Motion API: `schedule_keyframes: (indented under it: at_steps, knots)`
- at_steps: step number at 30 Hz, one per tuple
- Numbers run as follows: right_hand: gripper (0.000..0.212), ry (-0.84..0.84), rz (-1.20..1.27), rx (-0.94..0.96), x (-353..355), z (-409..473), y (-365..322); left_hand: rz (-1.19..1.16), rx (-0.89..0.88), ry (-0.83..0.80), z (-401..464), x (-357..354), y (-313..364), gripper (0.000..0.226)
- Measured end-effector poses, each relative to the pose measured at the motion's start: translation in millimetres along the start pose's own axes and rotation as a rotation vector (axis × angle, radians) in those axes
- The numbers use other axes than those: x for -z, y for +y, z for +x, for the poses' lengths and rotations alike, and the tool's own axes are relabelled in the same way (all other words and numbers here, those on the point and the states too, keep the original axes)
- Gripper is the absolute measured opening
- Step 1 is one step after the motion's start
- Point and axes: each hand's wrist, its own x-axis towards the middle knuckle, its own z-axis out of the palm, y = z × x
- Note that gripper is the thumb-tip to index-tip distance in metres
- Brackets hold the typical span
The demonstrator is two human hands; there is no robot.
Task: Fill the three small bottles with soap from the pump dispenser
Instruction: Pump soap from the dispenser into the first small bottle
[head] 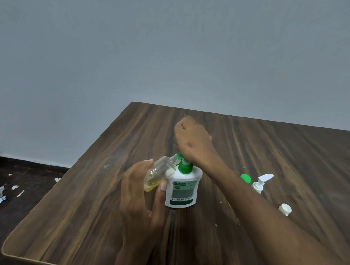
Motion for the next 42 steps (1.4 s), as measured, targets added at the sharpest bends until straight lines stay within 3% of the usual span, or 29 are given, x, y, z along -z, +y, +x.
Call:
schedule_keyframes:
  at_steps: [23,42]
  knots:
    - [0.03,-0.017,0.031,-0.059,1.7,-6.2,-4.5,0.001,-0.011,-0.014,0.2,-0.9,-1.0,0.04]
    - [0.022,-0.038,0.086,-0.012,1.9,-1.0,0.5,-0.008,-0.026,-0.011,0.5,-0.3,-0.9,0.042]
